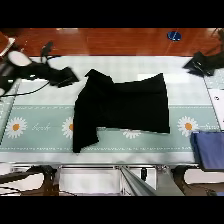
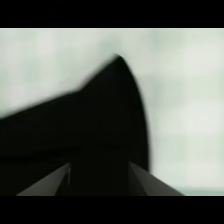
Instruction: Fold the shirts.
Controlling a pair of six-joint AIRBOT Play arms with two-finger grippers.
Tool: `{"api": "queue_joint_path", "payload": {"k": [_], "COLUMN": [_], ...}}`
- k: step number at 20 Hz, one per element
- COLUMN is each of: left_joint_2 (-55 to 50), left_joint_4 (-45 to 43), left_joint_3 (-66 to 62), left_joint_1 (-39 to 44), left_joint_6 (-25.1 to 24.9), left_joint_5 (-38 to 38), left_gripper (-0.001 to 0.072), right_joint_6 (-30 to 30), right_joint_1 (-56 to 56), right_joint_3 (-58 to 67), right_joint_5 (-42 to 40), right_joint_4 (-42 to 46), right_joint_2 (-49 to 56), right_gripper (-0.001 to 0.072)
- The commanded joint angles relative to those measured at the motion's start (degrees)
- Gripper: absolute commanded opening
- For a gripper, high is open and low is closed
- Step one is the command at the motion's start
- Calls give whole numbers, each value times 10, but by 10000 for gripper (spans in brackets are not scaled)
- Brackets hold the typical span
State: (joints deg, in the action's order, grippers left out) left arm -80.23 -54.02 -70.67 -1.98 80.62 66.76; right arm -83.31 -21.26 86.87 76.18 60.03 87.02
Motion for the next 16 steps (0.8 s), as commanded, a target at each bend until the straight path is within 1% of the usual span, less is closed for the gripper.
{"api": "queue_joint_path", "payload": {"k": [1,3,4,5,7,8,9,11,14,16], "left_joint_2": [68,118,137,149,158,157,155,155,155,151], "left_joint_4": [-26,-26,-26,-26,-23,-9,23,91,132,152], "left_joint_3": [102,224,278,319,378,398,416,442,464,464], "left_joint_1": [-99,-131,-149,-166,-192,-195,-193,-177,-122,-71], "left_joint_6": [-36,-61,-65,-65,-65,-74,-98,-130,-129,-129], "left_joint_5": [117,112,107,101,88,83,76,38,-29,-57], "left_gripper": [509,509,509,509,508,508,508,508,507,507], "right_joint_6": [-1,0,9,18,25,30,33,35,35,34], "right_joint_1": [-48,-47,-47,-47,-47,-47,-47,-47,-47,-47], "right_joint_3": [-156,-316,-377,-430,-491,-510,-520,-525,-525,-525], "right_joint_5": [13,-36,-50,-60,-63,-63,-63,-59,-66,-85], "right_joint_4": [61,56,44,33,13,1,-7,-12,-19,-27], "right_joint_2": [-92,-174,-209,-241,-286,-303,-315,-324,-324,-324], "right_gripper": [407,407,407,407,407,407,407,407,407,407]}}
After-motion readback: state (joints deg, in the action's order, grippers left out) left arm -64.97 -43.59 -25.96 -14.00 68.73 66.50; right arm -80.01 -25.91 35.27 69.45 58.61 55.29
